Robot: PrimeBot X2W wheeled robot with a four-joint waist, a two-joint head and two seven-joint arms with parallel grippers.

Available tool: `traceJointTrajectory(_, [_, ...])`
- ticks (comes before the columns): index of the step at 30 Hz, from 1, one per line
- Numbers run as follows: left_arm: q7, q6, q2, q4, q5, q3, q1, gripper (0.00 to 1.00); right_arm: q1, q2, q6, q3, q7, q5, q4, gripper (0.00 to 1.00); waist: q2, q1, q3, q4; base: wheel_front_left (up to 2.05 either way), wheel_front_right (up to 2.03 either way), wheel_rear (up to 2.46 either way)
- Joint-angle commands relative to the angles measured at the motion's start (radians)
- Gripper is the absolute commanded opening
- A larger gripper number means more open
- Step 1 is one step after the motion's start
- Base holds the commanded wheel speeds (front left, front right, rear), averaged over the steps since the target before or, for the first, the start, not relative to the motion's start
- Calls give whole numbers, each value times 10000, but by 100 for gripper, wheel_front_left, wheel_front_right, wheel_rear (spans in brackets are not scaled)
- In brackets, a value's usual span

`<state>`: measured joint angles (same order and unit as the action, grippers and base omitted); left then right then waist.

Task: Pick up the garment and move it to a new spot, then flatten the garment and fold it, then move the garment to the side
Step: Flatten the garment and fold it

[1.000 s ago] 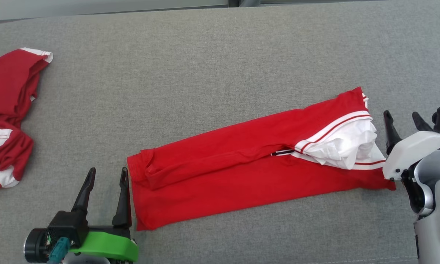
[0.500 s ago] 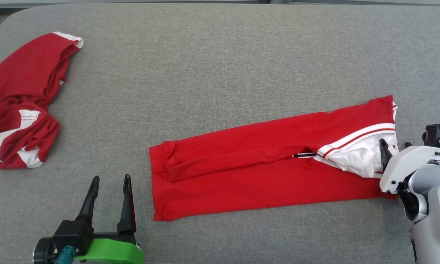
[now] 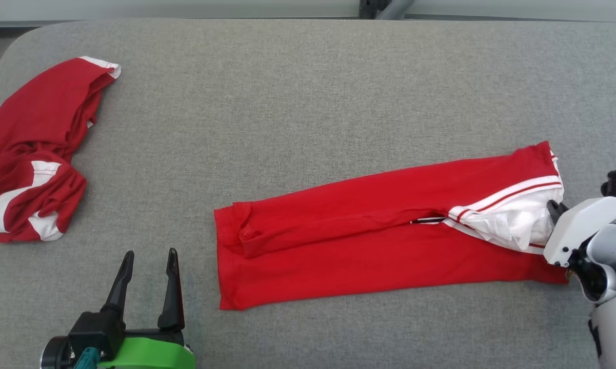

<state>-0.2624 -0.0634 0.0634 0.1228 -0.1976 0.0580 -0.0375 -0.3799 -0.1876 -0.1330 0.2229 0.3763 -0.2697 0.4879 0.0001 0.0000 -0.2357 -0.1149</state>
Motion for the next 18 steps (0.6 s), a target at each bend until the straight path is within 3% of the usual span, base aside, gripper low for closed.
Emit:
traceJointTrajectory(1, [-28,-108,-38,8,85,-137,-212,100,-7,-355,41,229,262,-258,-106,0,-1,0,162,178,0,0,0])
traceJointTrajectory(12, [-28,-323,-110,140,263,-392,-437,100,338,-1770,31,2136,1250,-349,-1142,0,-1,0,579,616,0,0,0])
traceJointTrajectory(18, [-28,-64,-116,119,144,-377,-673,100,825,-1016,24,1421,1746,-1776,-3433,0,-1,0,973,902,0,0,0])
